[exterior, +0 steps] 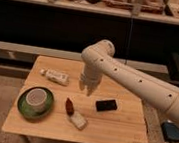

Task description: Move the arm in a circular motion

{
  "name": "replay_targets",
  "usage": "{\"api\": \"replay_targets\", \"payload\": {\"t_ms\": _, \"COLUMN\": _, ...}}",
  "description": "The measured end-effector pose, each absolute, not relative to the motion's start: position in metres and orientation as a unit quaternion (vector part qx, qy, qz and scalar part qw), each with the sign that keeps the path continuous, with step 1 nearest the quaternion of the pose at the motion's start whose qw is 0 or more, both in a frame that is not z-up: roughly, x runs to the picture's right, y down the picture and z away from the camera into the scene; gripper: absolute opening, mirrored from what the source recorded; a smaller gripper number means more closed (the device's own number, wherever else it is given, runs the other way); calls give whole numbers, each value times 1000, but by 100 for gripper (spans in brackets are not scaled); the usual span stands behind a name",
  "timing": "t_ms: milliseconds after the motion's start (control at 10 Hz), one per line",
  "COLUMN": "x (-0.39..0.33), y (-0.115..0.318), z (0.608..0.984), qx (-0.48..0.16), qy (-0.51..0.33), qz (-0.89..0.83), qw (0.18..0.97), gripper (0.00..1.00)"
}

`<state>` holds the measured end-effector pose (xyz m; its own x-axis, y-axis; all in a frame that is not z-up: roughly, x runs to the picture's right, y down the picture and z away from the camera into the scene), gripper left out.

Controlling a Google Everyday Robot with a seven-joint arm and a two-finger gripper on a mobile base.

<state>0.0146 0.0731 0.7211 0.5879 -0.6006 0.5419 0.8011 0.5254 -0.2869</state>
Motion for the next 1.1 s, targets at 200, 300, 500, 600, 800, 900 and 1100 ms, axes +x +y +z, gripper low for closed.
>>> {"api": "replay_targets", "payload": {"t_ms": 200, "x": 23, "y": 75, "z": 719, "qx": -263, "qy": -189, "qz": -411, "qw": 852, "gripper": 41}}
{"api": "replay_targets", "payload": {"t_ms": 300, "x": 27, "y": 72, "z": 714, "qx": -259, "qy": -183, "qz": -413, "qw": 854, "gripper": 41}}
{"api": "replay_targets", "payload": {"t_ms": 500, "x": 25, "y": 76, "z": 704, "qx": -251, "qy": -173, "qz": -414, "qw": 858, "gripper": 41}}
{"api": "replay_targets", "payload": {"t_ms": 600, "x": 23, "y": 80, "z": 705, "qx": -249, "qy": -177, "qz": -414, "qw": 858, "gripper": 41}}
{"api": "replay_targets", "payload": {"t_ms": 800, "x": 38, "y": 84, "z": 713, "qx": -252, "qy": -180, "qz": -416, "qw": 855, "gripper": 41}}
{"api": "replay_targets", "payload": {"t_ms": 900, "x": 49, "y": 82, "z": 709, "qx": -251, "qy": -180, "qz": -418, "qw": 855, "gripper": 41}}
{"api": "replay_targets", "payload": {"t_ms": 1100, "x": 75, "y": 77, "z": 705, "qx": -252, "qy": -181, "qz": -426, "qw": 850, "gripper": 41}}
